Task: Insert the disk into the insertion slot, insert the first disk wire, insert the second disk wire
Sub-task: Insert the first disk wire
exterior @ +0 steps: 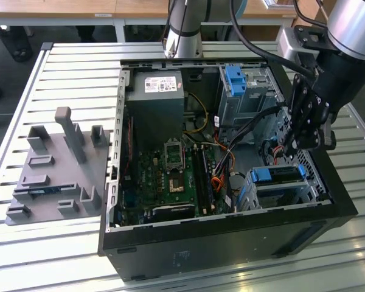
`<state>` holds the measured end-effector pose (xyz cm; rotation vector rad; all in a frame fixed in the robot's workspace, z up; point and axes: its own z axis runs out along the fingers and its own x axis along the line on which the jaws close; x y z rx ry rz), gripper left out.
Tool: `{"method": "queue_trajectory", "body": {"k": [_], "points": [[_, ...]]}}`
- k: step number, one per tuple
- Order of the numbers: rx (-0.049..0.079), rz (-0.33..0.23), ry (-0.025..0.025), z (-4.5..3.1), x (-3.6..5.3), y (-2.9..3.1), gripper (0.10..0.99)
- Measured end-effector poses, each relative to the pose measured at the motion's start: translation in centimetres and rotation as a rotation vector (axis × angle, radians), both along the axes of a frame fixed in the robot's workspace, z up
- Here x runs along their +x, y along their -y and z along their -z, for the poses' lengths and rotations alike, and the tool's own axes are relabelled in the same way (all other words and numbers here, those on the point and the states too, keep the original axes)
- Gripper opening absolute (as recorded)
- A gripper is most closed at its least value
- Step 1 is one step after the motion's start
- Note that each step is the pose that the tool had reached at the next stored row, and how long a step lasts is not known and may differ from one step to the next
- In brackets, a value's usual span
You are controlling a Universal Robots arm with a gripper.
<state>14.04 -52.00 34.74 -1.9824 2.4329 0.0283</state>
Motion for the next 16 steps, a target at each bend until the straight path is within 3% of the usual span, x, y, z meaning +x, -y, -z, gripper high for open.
{"method": "queue_trajectory", "body": {"k": [1,4,16], "points": [[0.0,0.0,0.0,-0.01,0.01,0.0,0.196],[0.0,-0.017,0.0001,-0.01,0.04,-0.01,0.165],[-0.009,-0.191,0.0006,0.03,0.04,0.0,0.165]]}}
